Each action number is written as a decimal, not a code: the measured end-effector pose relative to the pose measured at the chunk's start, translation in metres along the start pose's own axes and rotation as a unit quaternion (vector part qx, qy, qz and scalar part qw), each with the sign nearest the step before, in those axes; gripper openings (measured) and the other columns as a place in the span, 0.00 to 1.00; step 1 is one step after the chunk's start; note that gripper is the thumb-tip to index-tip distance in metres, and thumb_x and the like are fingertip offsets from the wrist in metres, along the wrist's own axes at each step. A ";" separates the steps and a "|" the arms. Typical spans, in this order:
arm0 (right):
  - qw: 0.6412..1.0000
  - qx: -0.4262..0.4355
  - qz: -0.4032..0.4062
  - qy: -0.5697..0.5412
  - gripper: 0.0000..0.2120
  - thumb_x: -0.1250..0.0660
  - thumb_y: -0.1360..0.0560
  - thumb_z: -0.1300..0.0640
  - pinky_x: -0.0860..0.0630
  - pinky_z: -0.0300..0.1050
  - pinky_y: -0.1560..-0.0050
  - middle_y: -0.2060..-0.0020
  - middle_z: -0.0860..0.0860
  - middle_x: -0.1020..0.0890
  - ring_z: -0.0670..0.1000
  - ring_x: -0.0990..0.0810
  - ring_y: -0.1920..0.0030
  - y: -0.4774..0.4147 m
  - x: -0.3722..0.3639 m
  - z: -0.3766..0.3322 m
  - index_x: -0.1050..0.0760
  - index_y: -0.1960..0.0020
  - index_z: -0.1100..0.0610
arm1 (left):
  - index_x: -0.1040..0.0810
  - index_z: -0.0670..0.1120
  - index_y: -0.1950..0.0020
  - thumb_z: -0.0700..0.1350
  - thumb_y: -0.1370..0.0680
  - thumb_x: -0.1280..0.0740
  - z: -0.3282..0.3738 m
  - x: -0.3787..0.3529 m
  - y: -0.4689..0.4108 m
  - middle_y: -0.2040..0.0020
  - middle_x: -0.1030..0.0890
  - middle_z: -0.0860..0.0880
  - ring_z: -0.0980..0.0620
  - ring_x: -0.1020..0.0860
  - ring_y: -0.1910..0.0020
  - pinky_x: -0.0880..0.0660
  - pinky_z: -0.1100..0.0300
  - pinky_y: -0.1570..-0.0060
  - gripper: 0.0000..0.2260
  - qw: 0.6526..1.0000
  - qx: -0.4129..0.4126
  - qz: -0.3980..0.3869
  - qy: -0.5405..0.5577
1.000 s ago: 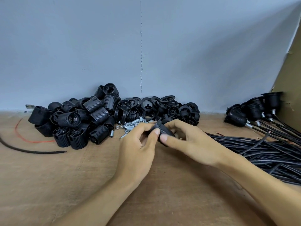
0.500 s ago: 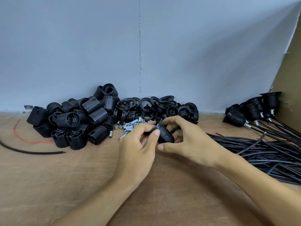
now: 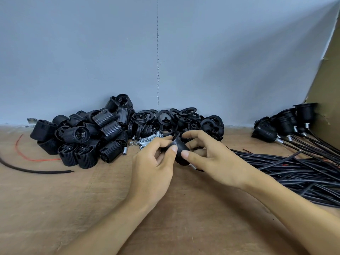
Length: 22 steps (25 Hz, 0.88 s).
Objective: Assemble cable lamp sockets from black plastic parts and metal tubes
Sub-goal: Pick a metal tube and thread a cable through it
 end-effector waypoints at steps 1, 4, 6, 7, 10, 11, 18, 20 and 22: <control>1.000 0.000 -0.005 -0.007 0.18 0.33 0.20 0.53 0.21 0.42 0.51 0.49 0.45 0.18 0.51 0.17 0.54 0.000 0.000 0.001 0.31 0.31 0.47 | 0.15 0.47 0.50 0.38 0.20 0.31 0.000 0.000 0.000 0.48 0.14 0.55 0.61 0.19 0.43 0.26 0.73 0.45 0.06 1.000 -0.001 0.001 -0.001; 1.000 0.002 -0.022 -0.006 0.20 0.31 0.21 0.52 0.20 0.42 0.47 0.46 0.43 0.17 0.47 0.16 0.52 0.000 0.000 0.000 0.31 0.31 0.46 | 0.16 0.47 0.51 0.38 0.20 0.31 -0.002 0.000 -0.001 0.48 0.14 0.54 0.60 0.18 0.43 0.24 0.71 0.44 0.06 1.000 0.007 0.000 0.008; 0.999 0.007 -0.002 0.039 0.29 0.23 0.28 0.51 0.20 0.39 0.48 0.46 0.42 0.21 0.42 0.18 0.52 0.000 -0.002 0.000 0.31 0.31 0.45 | 0.16 0.46 0.52 0.37 0.20 0.31 -0.002 -0.001 0.000 0.47 0.14 0.53 0.60 0.18 0.43 0.24 0.69 0.43 0.06 1.000 0.011 -0.005 0.017; 0.998 0.012 0.017 0.058 0.32 0.21 0.30 0.52 0.21 0.38 0.49 0.48 0.42 0.22 0.42 0.19 0.53 0.000 -0.003 0.000 0.31 0.31 0.46 | 0.16 0.45 0.52 0.37 0.20 0.31 -0.001 -0.001 0.000 0.47 0.14 0.53 0.60 0.18 0.42 0.24 0.70 0.43 0.06 1.000 0.010 -0.005 0.016; 0.999 0.017 0.018 0.044 0.29 0.26 0.25 0.52 0.21 0.42 0.45 0.48 0.42 0.20 0.43 0.18 0.51 0.000 -0.002 0.001 0.34 0.28 0.46 | 0.16 0.47 0.52 0.38 0.20 0.32 0.000 0.000 -0.001 0.50 0.14 0.55 0.61 0.18 0.44 0.26 0.73 0.46 0.06 1.000 0.005 0.003 0.014; 0.999 0.018 0.003 0.048 0.27 0.29 0.22 0.50 0.22 0.43 0.42 0.46 0.42 0.19 0.43 0.18 0.48 0.000 -0.001 0.001 0.35 0.26 0.45 | 0.17 0.47 0.53 0.38 0.20 0.32 0.000 0.000 -0.002 0.51 0.14 0.56 0.61 0.18 0.46 0.26 0.73 0.47 0.07 1.000 0.005 0.004 0.020; 0.991 0.053 0.038 0.120 0.30 0.27 0.25 0.49 0.27 0.32 0.55 0.48 0.39 0.21 0.41 0.21 0.56 -0.002 -0.004 -0.001 0.36 0.27 0.44 | 0.18 0.46 0.53 0.36 0.20 0.32 0.000 -0.001 0.000 0.51 0.15 0.53 0.59 0.18 0.46 0.25 0.73 0.48 0.07 1.000 -0.014 0.000 0.016; 0.988 0.066 0.036 0.137 0.28 0.33 0.20 0.48 0.29 0.35 0.53 0.44 0.39 0.20 0.42 0.21 0.56 -0.001 -0.003 0.001 0.40 0.24 0.44 | 0.18 0.47 0.53 0.39 0.19 0.31 -0.002 0.000 -0.001 0.52 0.15 0.54 0.59 0.17 0.47 0.25 0.72 0.48 0.05 0.999 -0.007 0.006 0.036; 0.983 0.078 0.037 0.160 0.27 0.36 0.19 0.48 0.29 0.37 0.50 0.39 0.39 0.21 0.42 0.21 0.53 -0.001 -0.003 0.001 0.42 0.24 0.41 | 0.18 0.49 0.55 0.48 0.19 0.32 -0.002 0.001 -0.002 0.56 0.16 0.48 0.57 0.17 0.50 0.22 0.64 0.49 0.07 0.998 0.011 0.002 0.067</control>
Point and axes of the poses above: each hand's wrist, its own y-axis away from the middle knuckle, its own x-axis out of the back of the hand, z = x × y, the point moved 1 cm from there along -y, towards the middle knuckle
